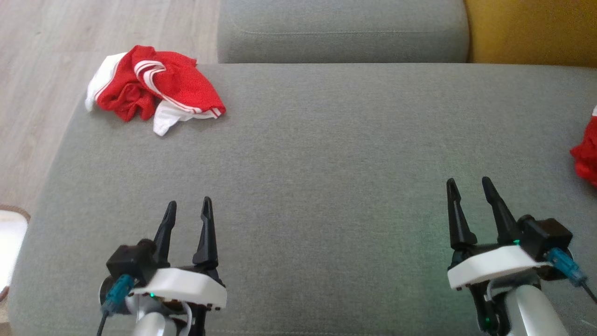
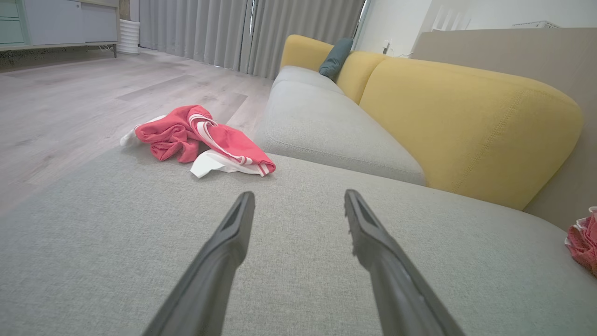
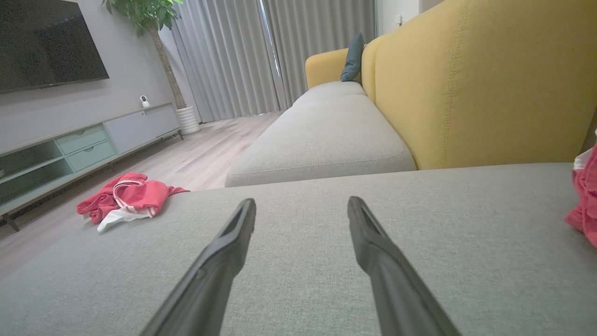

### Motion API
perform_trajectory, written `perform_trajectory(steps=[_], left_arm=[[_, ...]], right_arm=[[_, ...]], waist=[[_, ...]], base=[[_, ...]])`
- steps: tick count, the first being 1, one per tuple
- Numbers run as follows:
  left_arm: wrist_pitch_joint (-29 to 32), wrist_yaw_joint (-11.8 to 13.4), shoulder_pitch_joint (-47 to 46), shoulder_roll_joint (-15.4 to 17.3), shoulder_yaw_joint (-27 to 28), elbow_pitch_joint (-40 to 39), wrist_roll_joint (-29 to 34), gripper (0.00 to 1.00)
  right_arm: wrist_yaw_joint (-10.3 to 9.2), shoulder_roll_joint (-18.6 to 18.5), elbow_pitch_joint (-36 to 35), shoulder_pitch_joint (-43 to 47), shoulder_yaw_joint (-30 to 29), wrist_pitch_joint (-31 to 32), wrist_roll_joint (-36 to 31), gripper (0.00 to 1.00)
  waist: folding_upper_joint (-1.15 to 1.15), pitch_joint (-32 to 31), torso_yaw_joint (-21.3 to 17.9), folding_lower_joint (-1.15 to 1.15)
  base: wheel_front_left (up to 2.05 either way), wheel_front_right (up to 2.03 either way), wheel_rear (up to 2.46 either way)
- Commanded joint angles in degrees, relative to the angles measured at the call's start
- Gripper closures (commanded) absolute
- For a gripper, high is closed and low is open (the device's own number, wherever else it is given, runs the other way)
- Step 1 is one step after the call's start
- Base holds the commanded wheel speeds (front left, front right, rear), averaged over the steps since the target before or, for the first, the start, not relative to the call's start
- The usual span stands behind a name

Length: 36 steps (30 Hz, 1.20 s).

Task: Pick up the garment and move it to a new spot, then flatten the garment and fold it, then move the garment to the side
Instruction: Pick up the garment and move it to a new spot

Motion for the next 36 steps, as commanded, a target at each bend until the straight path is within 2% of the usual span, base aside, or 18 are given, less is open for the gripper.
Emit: perform_trajectory(steps=[1,7,24,36], left_arm=[[-0.3,-0.1,-1.7,0.2,1.4,-1.8,-0.2,0.0],[-0.3,0.1,-1.5,0.2,1.2,-1.9,-0.1,0.0],[-0.3,-0.6,-0.5,0.2,3.6,-2.3,1.3,0.0],[-0.3,1.4,2.1,0.2,7.5,-6.8,0.0,0.0]], right_arm=[[0.37,0.0,-2.1,-0.6,1.1,0.0,-0.5,0.0],[0.37,0.0,-2.6,-0.2,1.3,0.1,-0.7,0.0],[0.37,0.0,-3.6,0.2,2.1,-0.2,-0.1,0.0],[0.37,0.0,-3.4,-4.1,6.5,1.2,-1.0,0.0]], waist=[[0.0,-0.2,0.8,0.0],[0.0,-0.9,5.6,0.0],[0.0,-1.4,26.1,0.0],[0.0,1.7,27.7,0.0]], base=[[0.0,0.0,0.0],[0.0,0.0,0.0],[0.0,0.0,0.0],[0.0,0.0,0.0]])
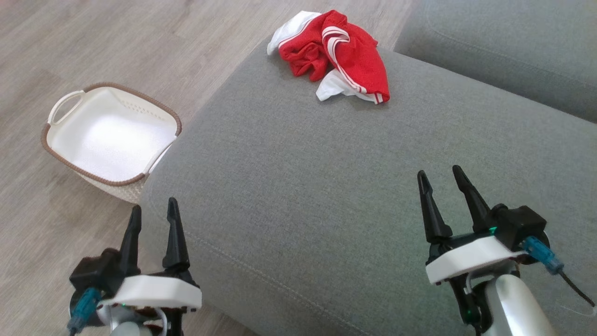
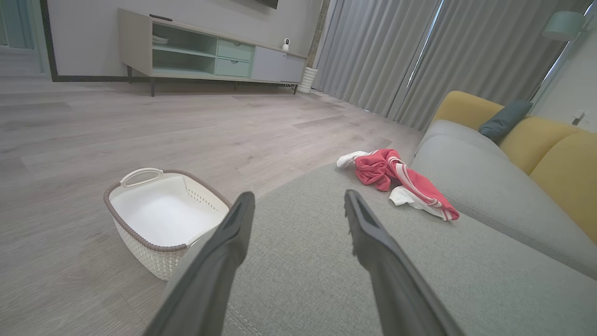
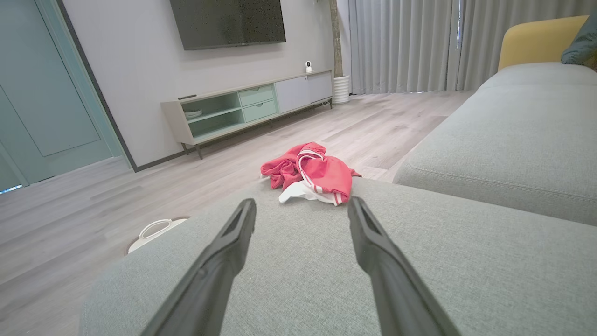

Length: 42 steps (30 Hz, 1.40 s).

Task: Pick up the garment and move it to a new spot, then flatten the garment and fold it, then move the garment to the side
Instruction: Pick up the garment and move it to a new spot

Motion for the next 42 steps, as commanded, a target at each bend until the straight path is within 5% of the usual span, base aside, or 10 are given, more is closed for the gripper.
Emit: perform_trajectory(steps=[1,9,13,21,32,42], left_arm=[[-0.3,0.4,-1.2,0.1,1.8,-2.1,-0.2,0.0],[-0.3,0.2,-2.2,0.1,0.4,-1.5,-0.8,0.0],[-0.3,-1.9,-6.7,0.3,1.0,0.3,0.8,0.0],[0.2,-5.8,-25.4,6.3,4.4,4.8,3.8,0.0],[11.7,-10.2,-56.2,13.4,5.4,22.6,2.0,0.0],[25.6,-12.6,-67.0,15.6,5.1,36.0,-3.6,0.0]], right_arm=[[0.37,-0.2,-1.8,-2.5,1.4,0.0,-0.5,0.0],[0.37,-0.2,-2.9,-2.5,-0.9,0.5,-2.1,0.0],[0.37,-0.2,-5.4,-2.3,-3.3,1.5,-3.6,0.0],[0.37,-0.2,-10.9,-5.9,-4.1,4.5,-7.7,0.0],[0.37,-0.2,-15.8,-12.9,-1.3,6.3,-10.9,0.0],[0.37,-0.2,-17.9,-14.8,-0.7,5.9,-11.3,0.0]], waist=[[0.0,0.3,0.0,0.0],[0.0,2.2,0.0,0.0],[0.0,5.2,-1.3,0.0],[0.0,14.7,-8.1,0.0],[0.0,27.2,-19.4,0.0],[0.0,33.7,-25.7,0.0]], base=[[0.0,0.0,0.0],[0.0,0.0,0.0],[0.0,0.0,0.0],[0.0,0.0,0.0],[0.0,0.0,0.0],[0.0,0.0,0.0]])
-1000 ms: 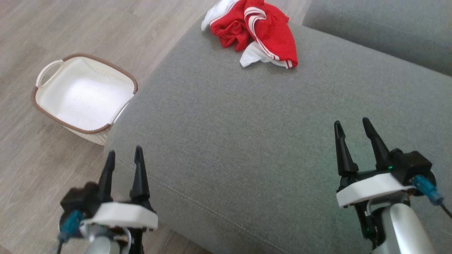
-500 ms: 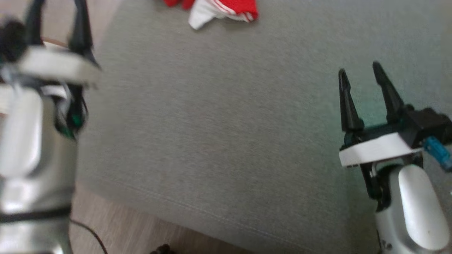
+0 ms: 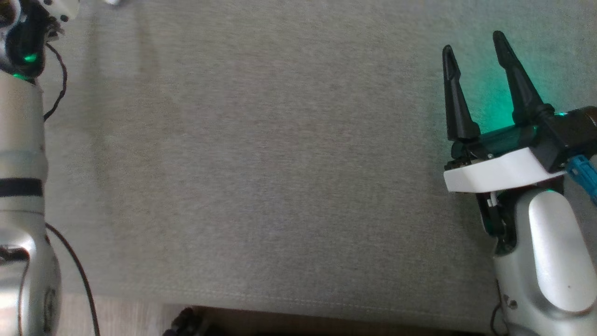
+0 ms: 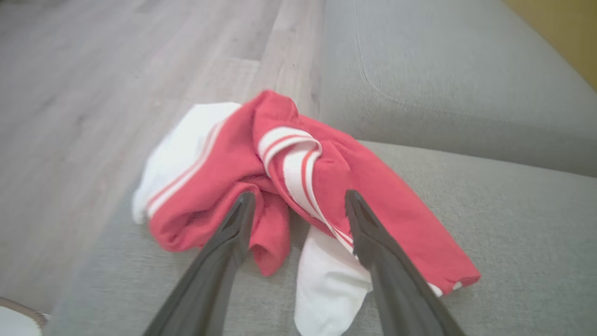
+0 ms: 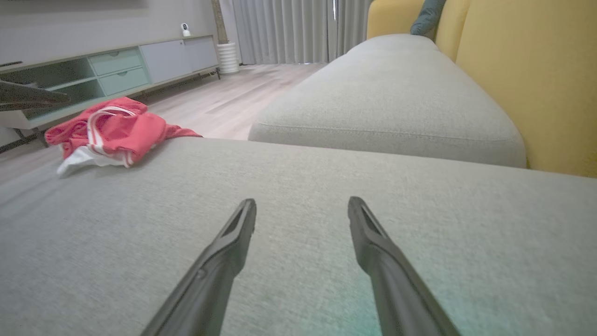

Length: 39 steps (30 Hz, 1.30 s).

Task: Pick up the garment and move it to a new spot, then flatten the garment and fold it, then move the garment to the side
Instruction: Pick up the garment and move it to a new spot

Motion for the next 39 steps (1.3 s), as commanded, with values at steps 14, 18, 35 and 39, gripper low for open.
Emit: perform_trajectory(steps=[14,18,35,39], left_arm=[[5.4,-0.2,-3.3,5.6,2.8,6.9,-5.0,0.78],[2.4,0.0,-2.9,5.7,3.2,7.5,-5.2,1.0],[-6.4,-0.8,-6.0,6.9,-1.9,1.2,-2.1,1.0],[-5.7,-1.1,-5.7,5.6,-5.1,-3.3,-2.3,1.0]], right_arm=[[0.37,0.1,-2.4,-0.9,1.9,-1.5,-0.1,0.0],[0.37,0.1,-1.9,-0.8,1.5,-1.8,0.0,0.0],[0.37,0.1,2.5,0.7,0.9,-4.2,2.7,0.0],[0.37,0.1,4.3,1.5,0.3,-5.3,3.9,0.0]], waist=[[0.0,4.8,-5.3,-0.02],[0.0,4.0,-5.1,-0.02],[0.0,-5.7,-4.0,-0.02],[0.0,-9.3,-4.7,-0.02]], base=[[0.0,0.0,0.0],[0.0,0.0,0.0],[0.0,0.0,0.0],[0.0,0.0,0.0]])
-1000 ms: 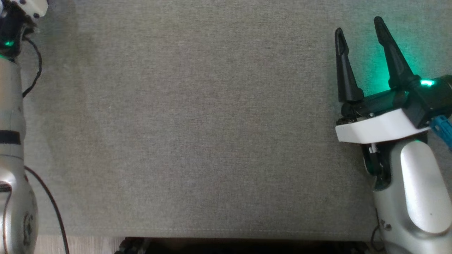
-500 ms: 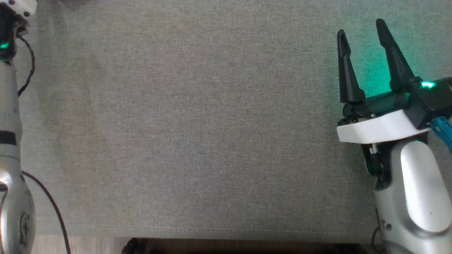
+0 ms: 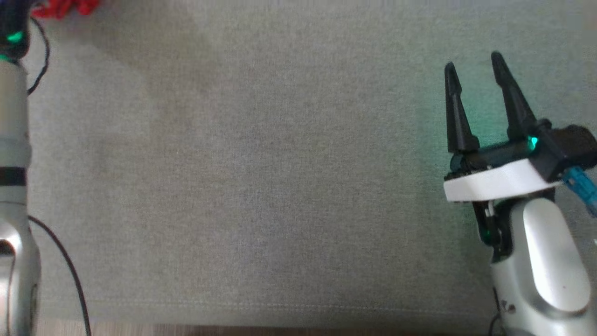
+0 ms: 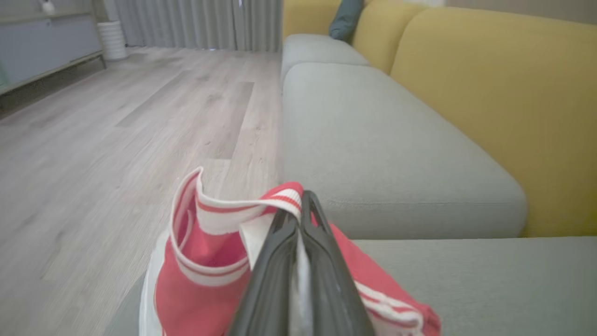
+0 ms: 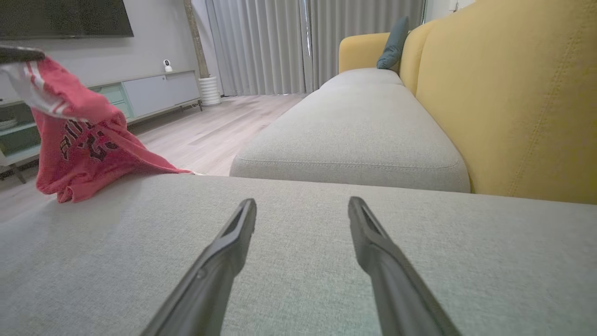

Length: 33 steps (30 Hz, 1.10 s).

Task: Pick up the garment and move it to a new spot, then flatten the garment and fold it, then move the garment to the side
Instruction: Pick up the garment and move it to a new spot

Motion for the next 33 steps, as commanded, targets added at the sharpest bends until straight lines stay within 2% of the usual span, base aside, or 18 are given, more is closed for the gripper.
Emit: perform_trajectory(steps=[1,4,13,19,23,28,33], left_arm=[[0.8,-0.3,-2.0,2.1,-1.0,-5.0,0.1,1.0],[1.8,-0.4,-1.4,1.4,-3.6,-8.3,-0.1,1.0],[8.0,-0.4,1.4,-0.3,-16.8,-25.5,-5.2,1.0],[10.3,0.0,1.0,-2.4,-18.1,-34.5,-8.4,1.0],[10.6,2.5,3.8,-4.8,-16.1,-40.0,-12.7,1.0],[10.1,5.5,12.1,-3.6,-14.1,-38.8,-15.0,1.0],[7.7,6.5,22.2,-1.2,-13.5,-28.6,-15.7,1.0]], right_arm=[[0.37,0.1,-0.9,1.3,0.9,-1.0,0.9,0.0],[0.37,0.1,-0.1,1.7,0.6,-1.6,1.6,0.0],[0.37,0.1,3.7,3.8,-0.1,-4.0,4.8,0.0],[0.37,0.1,5.3,4.9,-1.4,-5.2,6.2,0.0],[0.37,0.1,6.0,5.9,-2.2,-5.8,6.7,0.0],[0.37,0.1,6.5,5.7,-2.2,-6.3,7.2,0.0],[0.37,0.1,6.7,4.5,-1.1,-6.7,7.5,0.0]], waist=[[0.0,-3.4,-0.9,0.0],[0.0,-5.3,-1.6,0.0],[0.0,-12.5,-6.8,0.0],[0.0,-14.8,-10.7,0.0],[0.0,-13.9,-12.6,0.0],[0.0,-11.8,-12.9,0.0],[0.0,-9.9,-12.6,0.0]], base=[[0.0,0.0,0.0],[0.0,0.0,0.0],[0.0,0.0,0.0],[0.0,0.0,0.0],[0.0,0.0,0.0],[0.0,0.0,0.0],[0.0,0.0,0.0]])
